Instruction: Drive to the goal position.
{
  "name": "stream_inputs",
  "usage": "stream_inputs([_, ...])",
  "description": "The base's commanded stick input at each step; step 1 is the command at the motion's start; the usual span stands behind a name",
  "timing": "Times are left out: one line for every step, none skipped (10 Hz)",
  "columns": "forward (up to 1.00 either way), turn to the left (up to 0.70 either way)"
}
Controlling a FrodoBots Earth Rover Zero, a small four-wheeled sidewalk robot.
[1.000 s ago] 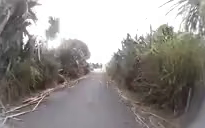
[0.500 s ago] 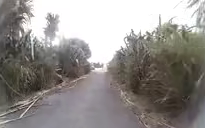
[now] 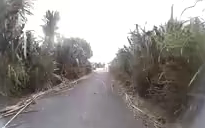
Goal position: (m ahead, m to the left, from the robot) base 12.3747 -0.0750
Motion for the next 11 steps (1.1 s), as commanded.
stream_inputs([0.7, 0.0])
stream_inputs([0.7, 0.0])
stream_inputs([0.7, 0.0])
stream_inputs([0.7, 0.0])
stream_inputs([0.7, 0.0])
stream_inputs([0.7, 0.0])
stream_inputs([0.7, 0.0])
stream_inputs([0.7, 0.0])
stream_inputs([0.7, 0.0])
stream_inputs([0.7, 0.0])
stream_inputs([0.7, 0.0])
